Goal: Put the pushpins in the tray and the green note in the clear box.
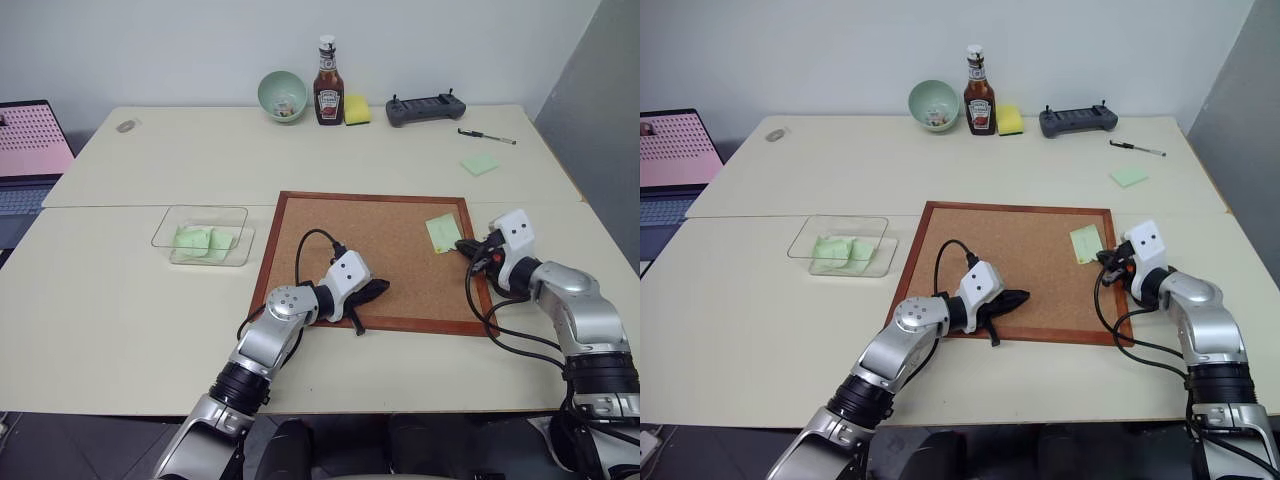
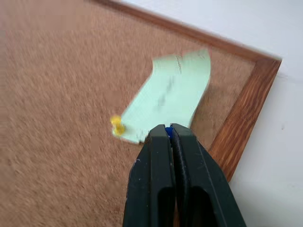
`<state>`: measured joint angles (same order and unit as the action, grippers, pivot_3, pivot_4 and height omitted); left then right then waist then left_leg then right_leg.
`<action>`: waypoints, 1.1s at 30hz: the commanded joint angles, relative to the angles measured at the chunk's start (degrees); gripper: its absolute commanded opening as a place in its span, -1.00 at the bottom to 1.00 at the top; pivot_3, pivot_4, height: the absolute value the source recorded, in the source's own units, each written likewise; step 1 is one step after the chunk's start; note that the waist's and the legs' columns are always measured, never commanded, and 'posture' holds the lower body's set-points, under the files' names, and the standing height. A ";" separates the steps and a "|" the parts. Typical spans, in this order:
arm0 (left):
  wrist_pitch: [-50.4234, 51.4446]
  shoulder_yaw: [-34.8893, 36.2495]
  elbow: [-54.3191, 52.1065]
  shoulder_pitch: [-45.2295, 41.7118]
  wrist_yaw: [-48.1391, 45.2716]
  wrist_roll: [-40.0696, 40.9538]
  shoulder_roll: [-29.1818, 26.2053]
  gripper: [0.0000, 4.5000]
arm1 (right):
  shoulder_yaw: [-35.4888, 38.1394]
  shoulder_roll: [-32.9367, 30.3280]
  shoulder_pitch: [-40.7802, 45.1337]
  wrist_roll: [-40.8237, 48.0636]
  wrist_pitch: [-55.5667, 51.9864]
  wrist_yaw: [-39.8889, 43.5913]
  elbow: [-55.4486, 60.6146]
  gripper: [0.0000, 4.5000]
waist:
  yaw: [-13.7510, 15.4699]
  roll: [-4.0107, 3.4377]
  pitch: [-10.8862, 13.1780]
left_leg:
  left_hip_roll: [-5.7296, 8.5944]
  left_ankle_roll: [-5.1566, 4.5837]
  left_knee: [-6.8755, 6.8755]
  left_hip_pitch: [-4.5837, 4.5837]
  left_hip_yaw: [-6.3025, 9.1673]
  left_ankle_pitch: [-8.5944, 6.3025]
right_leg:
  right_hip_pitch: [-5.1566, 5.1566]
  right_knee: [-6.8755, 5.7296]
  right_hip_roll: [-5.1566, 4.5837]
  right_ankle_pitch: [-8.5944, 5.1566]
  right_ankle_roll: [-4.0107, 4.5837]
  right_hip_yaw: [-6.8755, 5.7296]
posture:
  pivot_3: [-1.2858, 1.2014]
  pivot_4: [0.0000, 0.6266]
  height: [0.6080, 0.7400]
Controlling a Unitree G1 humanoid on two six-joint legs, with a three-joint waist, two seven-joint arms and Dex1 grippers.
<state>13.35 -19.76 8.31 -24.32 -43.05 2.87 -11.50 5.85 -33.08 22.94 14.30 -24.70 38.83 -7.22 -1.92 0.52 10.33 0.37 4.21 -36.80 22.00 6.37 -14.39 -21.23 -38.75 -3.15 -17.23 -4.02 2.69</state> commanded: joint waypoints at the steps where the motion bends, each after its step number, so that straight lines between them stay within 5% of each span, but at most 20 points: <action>1: 1.23 -0.89 0.93 1.44 0.21 -1.01 -0.53 -1.00 | 2.32 -0.01 0.90 2.39 -1.57 -0.27 3.40 -0.98 | 0.01 0.00 0.00 | 0.00 0.00 0.00 0.00 0.00 0.00 | 0.01 0.00 0.00 0.00 0.00 0.00 | 0.03 -0.52 1.00; 19: 1.69 -1.33 0.08 2.15 0.00 -1.13 -0.64 -1.00 | 6.89 -0.10 -0.80 6.90 -6.05 -3.21 8.08 -0.98 | -0.03 0.00 0.00 | -0.01 0.00 0.01 0.00 -0.01 0.00 | -0.01 0.01 0.00 0.00 0.00 0.00 | 0.03 -0.52 1.00; 33: 0.93 -1.54 0.77 2.06 -0.81 -1.31 -0.84 -1.00 | 14.96 -13.83 -18.48 4.32 -2.73 3.88 14.08 -0.98 | -0.06 -0.03 -0.02 | -0.03 -0.01 0.12 -0.04 -0.06 -0.01 | 0.05 0.15 0.01 -0.01 -0.01 0.02 | 0.03 -0.52 1.00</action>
<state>13.47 -19.91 7.24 -23.38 -43.22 2.57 -11.64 18.92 -44.00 6.58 20.88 -30.64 41.47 5.37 -1.98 0.50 10.31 0.34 4.20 -36.68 21.96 6.31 -14.40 -21.18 -38.62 -3.13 -17.24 -4.03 2.71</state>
